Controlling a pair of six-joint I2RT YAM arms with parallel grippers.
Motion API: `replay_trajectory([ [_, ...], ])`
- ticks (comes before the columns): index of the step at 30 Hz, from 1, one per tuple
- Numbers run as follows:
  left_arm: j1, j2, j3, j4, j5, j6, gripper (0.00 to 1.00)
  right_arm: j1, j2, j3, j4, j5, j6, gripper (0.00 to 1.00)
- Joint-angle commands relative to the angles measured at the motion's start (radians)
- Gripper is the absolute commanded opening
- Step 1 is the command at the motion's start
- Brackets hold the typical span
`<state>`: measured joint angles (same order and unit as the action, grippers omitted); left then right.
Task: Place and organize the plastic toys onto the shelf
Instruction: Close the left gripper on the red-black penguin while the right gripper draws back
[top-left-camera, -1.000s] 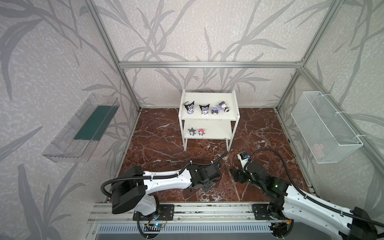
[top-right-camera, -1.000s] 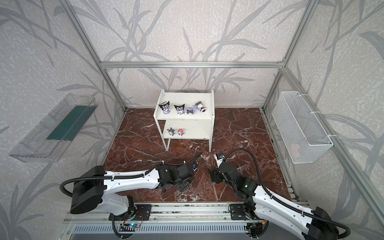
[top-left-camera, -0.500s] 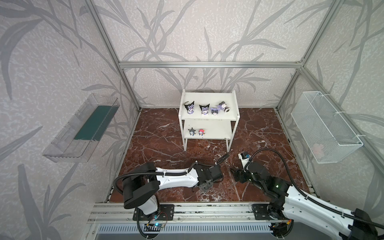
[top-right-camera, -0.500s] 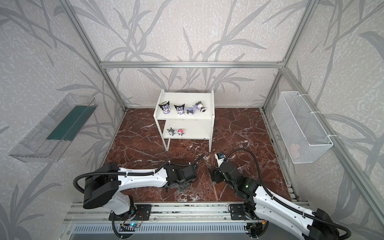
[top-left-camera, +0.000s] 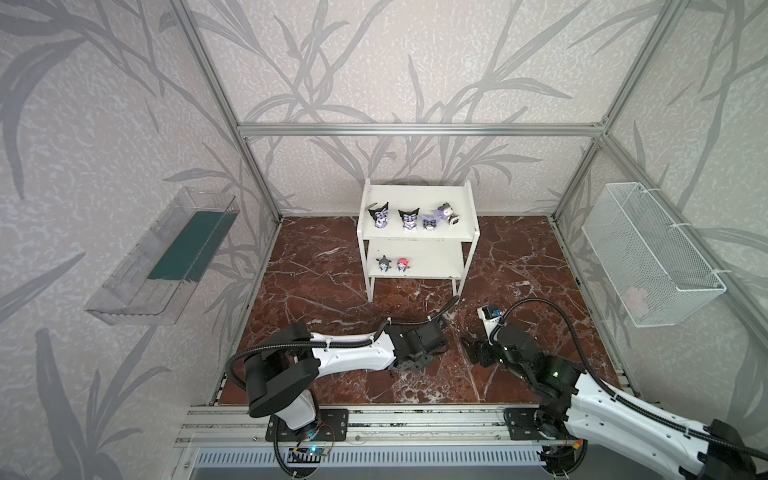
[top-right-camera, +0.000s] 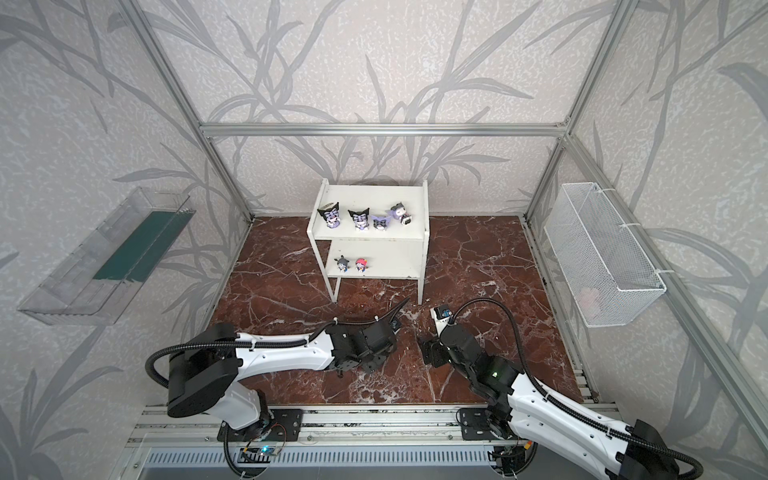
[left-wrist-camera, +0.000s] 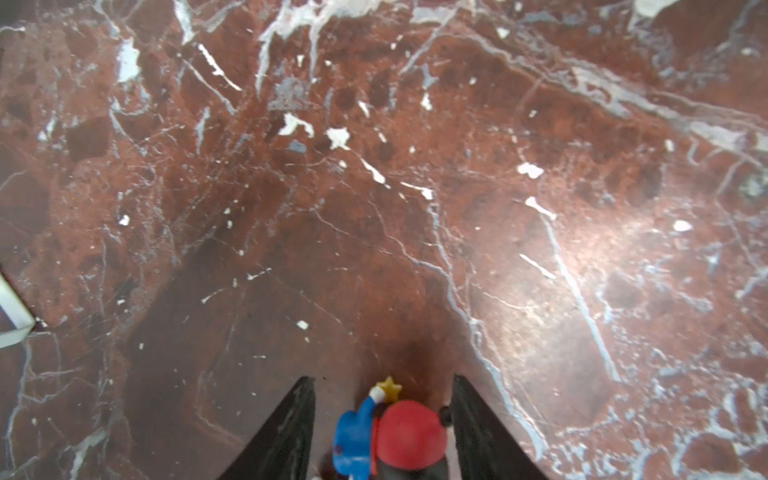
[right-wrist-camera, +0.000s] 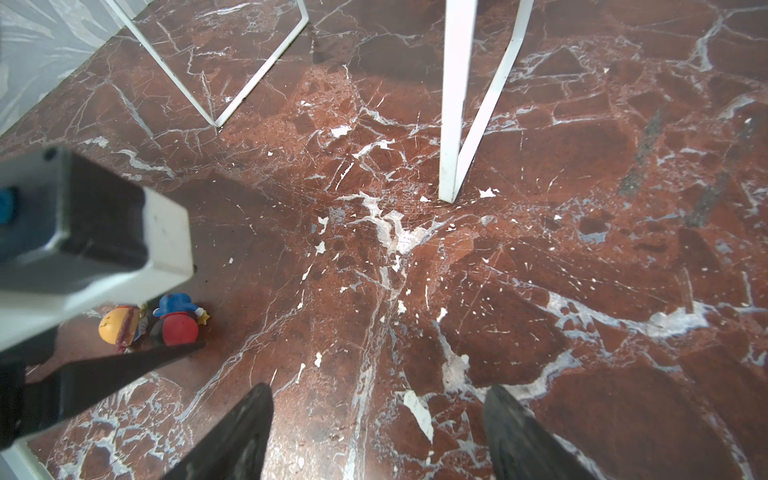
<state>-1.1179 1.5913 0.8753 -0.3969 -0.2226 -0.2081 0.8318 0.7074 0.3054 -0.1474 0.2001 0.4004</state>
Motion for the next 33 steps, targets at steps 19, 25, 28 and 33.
replay_trajectory([
  [19, 0.006, 0.075, 0.192, -0.489, -0.007, 0.050, 0.69, -0.007, -0.040, -0.020, -0.009, 0.007, 0.011, 0.80],
  [25, 0.007, 0.084, 0.172, -0.456, -0.014, 0.070, 0.68, -0.007, -0.037, -0.020, -0.007, 0.009, 0.012, 0.80],
  [28, 0.006, 0.087, 0.155, -0.404, -0.025, 0.088, 0.68, -0.007, -0.036, -0.020, -0.006, 0.011, 0.014, 0.80],
  [33, 0.009, 0.091, 0.143, -0.292, -0.014, 0.117, 0.66, -0.008, -0.045, -0.021, -0.012, 0.018, 0.017, 0.80],
])
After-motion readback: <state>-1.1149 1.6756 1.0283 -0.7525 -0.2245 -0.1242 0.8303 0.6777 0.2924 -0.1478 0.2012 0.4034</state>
